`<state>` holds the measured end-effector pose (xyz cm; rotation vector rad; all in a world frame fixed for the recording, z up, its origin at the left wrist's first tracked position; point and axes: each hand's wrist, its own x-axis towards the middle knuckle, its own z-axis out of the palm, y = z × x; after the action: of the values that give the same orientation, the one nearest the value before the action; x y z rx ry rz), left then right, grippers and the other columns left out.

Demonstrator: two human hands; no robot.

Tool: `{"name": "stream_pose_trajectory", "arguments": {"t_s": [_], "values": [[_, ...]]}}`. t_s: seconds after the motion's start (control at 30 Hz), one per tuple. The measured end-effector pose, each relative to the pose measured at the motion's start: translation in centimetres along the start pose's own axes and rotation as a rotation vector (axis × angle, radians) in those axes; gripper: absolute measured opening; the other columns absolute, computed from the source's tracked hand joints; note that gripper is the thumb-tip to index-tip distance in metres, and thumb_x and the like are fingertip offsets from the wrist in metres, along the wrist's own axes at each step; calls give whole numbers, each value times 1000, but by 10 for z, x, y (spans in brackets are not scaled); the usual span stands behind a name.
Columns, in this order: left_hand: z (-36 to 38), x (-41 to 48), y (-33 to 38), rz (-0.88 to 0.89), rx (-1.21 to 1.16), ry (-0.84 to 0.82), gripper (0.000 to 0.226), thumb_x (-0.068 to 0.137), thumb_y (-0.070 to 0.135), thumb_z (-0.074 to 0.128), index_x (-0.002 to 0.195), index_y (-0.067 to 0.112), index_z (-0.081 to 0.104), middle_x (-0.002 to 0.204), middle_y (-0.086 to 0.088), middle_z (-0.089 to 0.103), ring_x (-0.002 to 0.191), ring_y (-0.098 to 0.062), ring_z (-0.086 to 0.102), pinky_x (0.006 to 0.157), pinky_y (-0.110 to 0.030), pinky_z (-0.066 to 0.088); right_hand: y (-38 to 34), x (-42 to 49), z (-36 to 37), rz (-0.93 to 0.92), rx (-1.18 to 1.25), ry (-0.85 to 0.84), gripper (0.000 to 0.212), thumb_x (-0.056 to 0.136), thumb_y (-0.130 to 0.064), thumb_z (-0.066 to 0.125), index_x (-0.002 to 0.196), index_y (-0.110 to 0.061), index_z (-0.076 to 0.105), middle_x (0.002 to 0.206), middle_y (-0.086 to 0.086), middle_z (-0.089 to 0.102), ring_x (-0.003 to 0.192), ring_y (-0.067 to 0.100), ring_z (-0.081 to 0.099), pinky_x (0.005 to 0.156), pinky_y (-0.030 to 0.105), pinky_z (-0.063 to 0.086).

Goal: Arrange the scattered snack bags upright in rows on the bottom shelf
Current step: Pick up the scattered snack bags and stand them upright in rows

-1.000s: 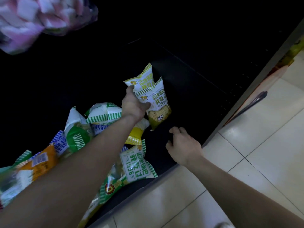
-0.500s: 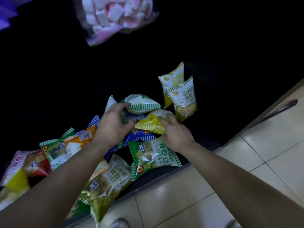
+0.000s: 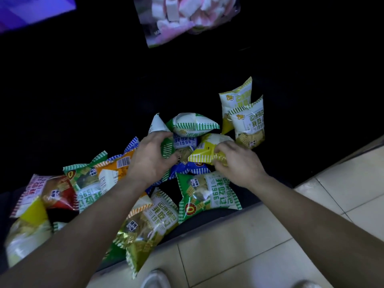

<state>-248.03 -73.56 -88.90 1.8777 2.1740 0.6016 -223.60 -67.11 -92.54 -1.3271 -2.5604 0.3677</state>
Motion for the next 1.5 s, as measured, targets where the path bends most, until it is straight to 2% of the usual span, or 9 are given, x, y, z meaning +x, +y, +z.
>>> {"name": "stream_pose_trajectory", "arguments": {"t_s": [0.13, 0.33, 0.47, 0.63, 0.9, 1.1, 1.2, 1.33, 1.5], "values": [[4, -3, -1, -6, -1, -28, 60, 86, 42, 71, 139, 24, 49, 141, -1, 49, 129, -22, 46, 105, -40, 43, 13, -6, 10, -1, -82, -84, 31, 83, -21, 74, 110, -13, 60, 125, 5, 52, 110, 28, 52, 72, 41, 54], [7, -1, 1, 4, 9, -17, 60, 86, 43, 70, 139, 24, 49, 141, 0, 49, 129, -20, 46, 105, -39, 43, 23, -4, 24, -41, -82, 56, 19, 75, 7, 73, 87, -5, 64, 114, 11, 61, 98, 35, 58, 61, 44, 56], [8, 1, 2, 6, -2, 8, 60, 85, 44, 70, 139, 24, 49, 139, 1, 51, 127, -20, 47, 106, -39, 43, 16, 7, 2, -3, 113, 259, 5, 93, -2, 57, 92, -7, 54, 91, 9, 61, 78, 30, 57, 59, 39, 47], [6, 1, 9, -30, -50, 15, 74, 79, 57, 71, 142, 28, 44, 138, 0, 52, 127, -21, 48, 102, -40, 46, 10, 20, -36, 153, 296, 367, 6, 97, -19, 57, 94, -16, 53, 80, 2, 63, 69, 22, 56, 57, 33, 37], [8, 7, 27, -57, -182, -5, 83, 75, 61, 72, 145, 29, 39, 144, 5, 49, 132, -17, 45, 100, -33, 43, 34, 23, -70, 383, 533, 478, 10, 92, -22, 62, 84, -25, 56, 73, -14, 55, 78, 19, 59, 69, 36, 47], [16, 23, 59, -18, -414, -193, 100, 65, 64, 72, 149, 31, 30, 147, 15, 44, 124, 5, 36, 101, -25, 38, 47, 14, -78, 347, 673, 416, 18, 88, -26, 63, 76, -37, 55, 70, -24, 60, 74, 18, 63, 69, 54, 57], [18, 36, 87, 30, -526, -314, 98, 60, 56, 82, 142, 31, 37, 135, 18, 52, 122, 3, 48, 97, -23, 45, 53, 6, -84, 259, 710, 381, 9, 86, -33, 62, 81, -34, 56, 73, -18, 60, 76, 23, 63, 67, 57, 55], [32, 37, 118, -7, -654, -365, 60, 63, 23, 91, 108, 29, 51, 105, 12, 66, 95, 1, 65, 75, -14, 53, 64, -9, -91, 274, 726, 372, 10, 84, -40, 62, 84, -31, 57, 76, -5, 63, 77, 31, 65, 65, 59, 53], [61, 38, 138, -66, -693, -249, 70, 55, 22, 96, 107, 29, 50, 100, 4, 67, 93, -9, 68, 80, -32, 58, 76, -43, -90, 433, 794, 461, 22, 94, -35, 58, 115, -33, 52, 97, -9, 69, 80, 18, 70, 74, 53, 58]]}}
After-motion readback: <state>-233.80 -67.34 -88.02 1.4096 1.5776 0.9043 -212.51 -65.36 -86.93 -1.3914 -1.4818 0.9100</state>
